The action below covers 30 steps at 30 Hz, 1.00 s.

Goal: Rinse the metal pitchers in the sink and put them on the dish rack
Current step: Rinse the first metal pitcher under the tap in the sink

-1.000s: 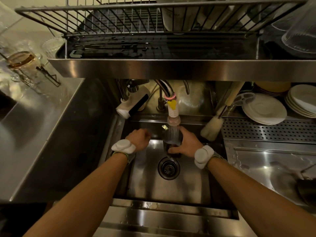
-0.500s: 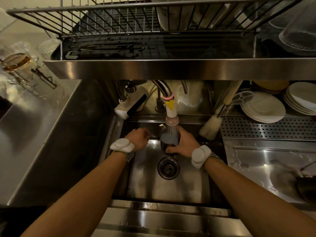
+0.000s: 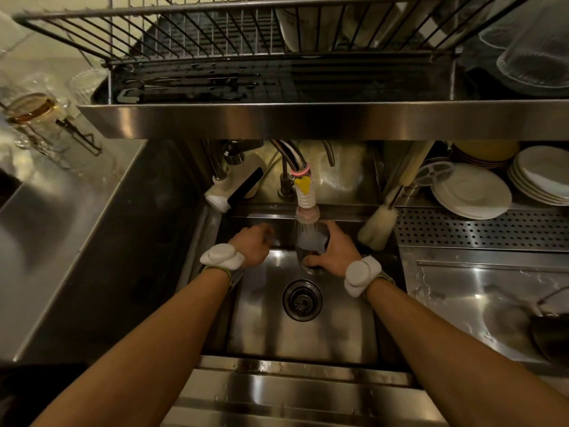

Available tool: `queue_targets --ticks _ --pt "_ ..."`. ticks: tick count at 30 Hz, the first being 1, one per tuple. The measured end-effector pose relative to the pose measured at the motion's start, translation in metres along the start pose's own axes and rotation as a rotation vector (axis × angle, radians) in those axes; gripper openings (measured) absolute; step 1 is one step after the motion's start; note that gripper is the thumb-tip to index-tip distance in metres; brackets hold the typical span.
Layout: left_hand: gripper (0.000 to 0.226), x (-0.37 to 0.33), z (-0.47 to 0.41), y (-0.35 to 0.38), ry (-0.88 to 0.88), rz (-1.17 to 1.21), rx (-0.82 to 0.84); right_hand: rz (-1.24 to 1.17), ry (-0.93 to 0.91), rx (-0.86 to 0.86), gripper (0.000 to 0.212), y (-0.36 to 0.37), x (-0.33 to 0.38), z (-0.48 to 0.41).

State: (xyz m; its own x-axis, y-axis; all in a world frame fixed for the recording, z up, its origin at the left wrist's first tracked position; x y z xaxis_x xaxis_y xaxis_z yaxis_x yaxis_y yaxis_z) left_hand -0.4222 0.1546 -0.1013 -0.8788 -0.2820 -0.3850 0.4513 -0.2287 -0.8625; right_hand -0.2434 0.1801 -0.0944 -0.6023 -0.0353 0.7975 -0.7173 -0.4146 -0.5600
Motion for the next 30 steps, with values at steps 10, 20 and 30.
queue_targets --ticks 10,20,30 --pt "0.059 -0.008 -0.005 0.004 0.071 0.037 0.036 -0.03 -0.017 0.095 0.09 0.007 0.003 -0.001" --pt "0.031 -0.052 -0.013 0.006 0.23 0.138 0.004 -0.086 -0.033 0.196 0.093 0.012 0.001 -0.001" --pt "0.015 -0.058 0.006 -0.008 0.239 0.066 0.109 -0.002 0.062 0.189 0.091 0.002 -0.022 0.008"
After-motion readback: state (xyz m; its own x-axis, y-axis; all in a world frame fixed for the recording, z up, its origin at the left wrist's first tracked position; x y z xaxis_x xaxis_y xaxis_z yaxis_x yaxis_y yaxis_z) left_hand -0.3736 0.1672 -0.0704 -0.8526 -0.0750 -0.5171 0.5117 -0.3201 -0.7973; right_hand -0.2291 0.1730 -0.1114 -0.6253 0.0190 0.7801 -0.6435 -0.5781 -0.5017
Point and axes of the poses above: each hand's wrist, its own z-axis away from the middle knuckle, its own y-axis out of the palm, x = y × z, the point moved 10 cm from there along -z, towards the middle knuckle, and after that the axes turned 4 degrees about -x, right-handed, at the moved point
